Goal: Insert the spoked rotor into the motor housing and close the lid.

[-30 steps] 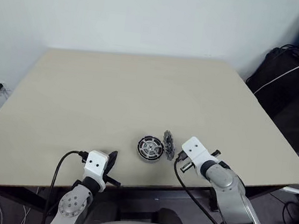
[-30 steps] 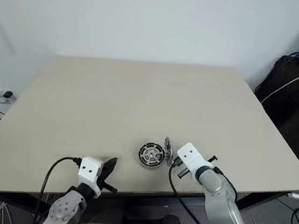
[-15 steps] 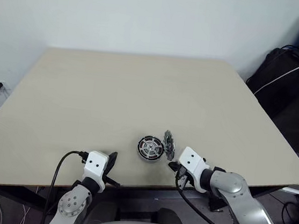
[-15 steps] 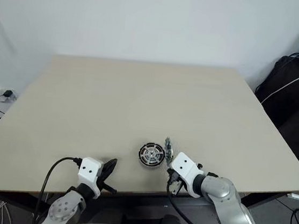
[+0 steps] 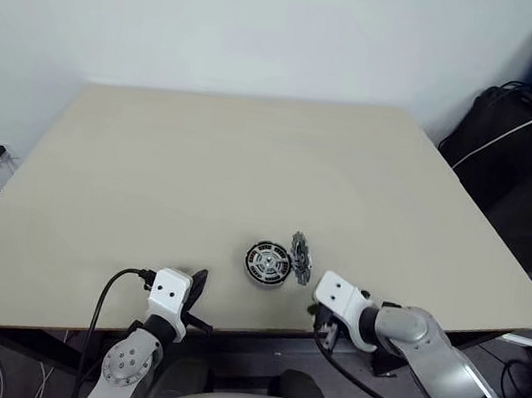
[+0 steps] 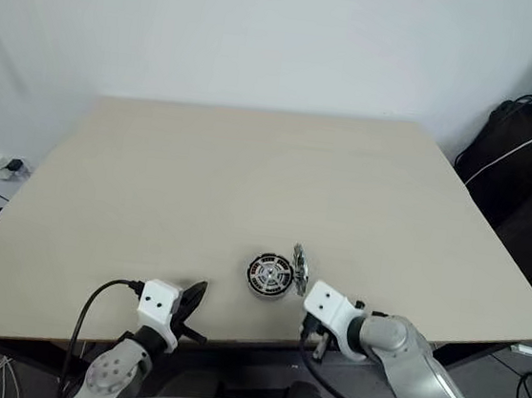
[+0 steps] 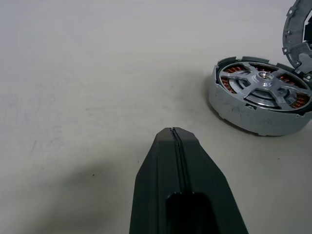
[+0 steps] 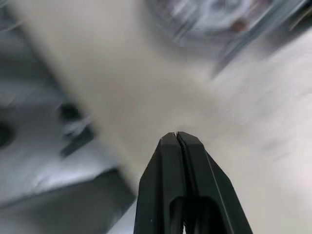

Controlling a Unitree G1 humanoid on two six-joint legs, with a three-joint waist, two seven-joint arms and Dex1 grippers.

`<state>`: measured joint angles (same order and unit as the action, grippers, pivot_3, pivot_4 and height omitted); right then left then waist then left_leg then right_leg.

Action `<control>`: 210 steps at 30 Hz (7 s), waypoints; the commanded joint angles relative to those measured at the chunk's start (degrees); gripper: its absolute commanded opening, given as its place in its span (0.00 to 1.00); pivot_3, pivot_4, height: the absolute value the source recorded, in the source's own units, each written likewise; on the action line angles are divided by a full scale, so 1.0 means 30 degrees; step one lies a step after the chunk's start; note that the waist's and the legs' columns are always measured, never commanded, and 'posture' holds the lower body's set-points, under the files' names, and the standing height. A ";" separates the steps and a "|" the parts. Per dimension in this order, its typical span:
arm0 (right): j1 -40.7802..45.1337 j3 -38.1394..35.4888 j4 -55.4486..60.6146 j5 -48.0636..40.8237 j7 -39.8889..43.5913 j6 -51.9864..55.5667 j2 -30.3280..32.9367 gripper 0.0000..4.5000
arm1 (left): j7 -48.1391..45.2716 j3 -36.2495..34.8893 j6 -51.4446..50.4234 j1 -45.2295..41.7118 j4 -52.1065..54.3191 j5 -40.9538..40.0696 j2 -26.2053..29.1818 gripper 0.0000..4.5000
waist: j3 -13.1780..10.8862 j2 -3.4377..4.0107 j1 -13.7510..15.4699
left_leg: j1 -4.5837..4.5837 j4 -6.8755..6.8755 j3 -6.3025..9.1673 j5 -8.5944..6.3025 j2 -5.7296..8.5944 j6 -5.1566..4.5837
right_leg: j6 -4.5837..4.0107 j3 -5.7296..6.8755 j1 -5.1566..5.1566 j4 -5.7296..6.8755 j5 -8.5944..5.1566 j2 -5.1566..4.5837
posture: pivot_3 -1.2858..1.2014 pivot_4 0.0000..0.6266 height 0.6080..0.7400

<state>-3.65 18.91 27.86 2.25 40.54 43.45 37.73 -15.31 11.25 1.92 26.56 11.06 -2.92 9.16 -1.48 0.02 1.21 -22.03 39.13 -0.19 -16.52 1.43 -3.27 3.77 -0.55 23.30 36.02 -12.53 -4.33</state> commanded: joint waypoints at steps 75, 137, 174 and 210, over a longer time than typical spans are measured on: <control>0.1700 -0.3711 -0.2408 -0.4447 -0.3297 -0.4937 -0.5273 0.01 | 0.0216 0.0212 -0.0682 -0.0011 0.1477 0.0074 -0.0055 0.00 | 0.0062 0.0042 0.0068 | -0.0003 0.0012 -0.0030 0.0015 0.0021 -0.0087 | -0.0069 -0.0023 -0.0007 -0.0005 0.0075 0.0012 | 0.52 0.00 1.00; 0.4346 -0.1244 -0.8276 -0.3923 0.0395 -0.6347 -0.5608 0.99 | 0.0348 -0.0320 0.0699 -0.0236 0.0515 0.0827 0.0102 0.00 | 0.0155 0.0120 -0.0118 | 0.0020 0.0009 -0.0036 0.0016 0.0019 -0.0090 | -0.0069 -0.0036 -0.0019 0.0000 0.0077 0.0023 | 0.52 0.00 1.00; 0.4551 -0.0780 -0.9294 -0.3331 0.0014 -0.6288 -0.5981 0.72 | 0.0127 -0.0495 0.1264 -0.0537 -0.0618 0.0735 -0.0045 0.00 | 0.0153 0.0128 -0.0069 | 0.0015 0.0006 -0.0035 0.0004 0.0030 -0.0069 | -0.0072 -0.0036 -0.0014 -0.0003 0.0079 0.0003 | 0.52 0.00 1.00; 0.5352 0.0680 -0.8936 -0.2782 0.0537 -0.2212 -0.5466 0.72 | 0.0683 0.0160 0.0138 0.0153 0.1254 0.1000 -0.0461 0.00 | 0.0208 0.0155 -0.0047 | 0.0020 -0.0003 -0.0032 -0.0004 0.0026 -0.0066 | -0.0076 -0.0030 -0.0018 -0.0007 0.0073 -0.0010 | 0.52 0.00 1.00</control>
<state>13.22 20.26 0.74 -5.41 40.91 34.38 20.73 -13.69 11.37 2.68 27.50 10.85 -0.09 7.98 -0.86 0.48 1.07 -21.98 39.12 -0.29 -16.54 1.51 -3.48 3.54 -0.64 23.25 35.99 -12.32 -4.37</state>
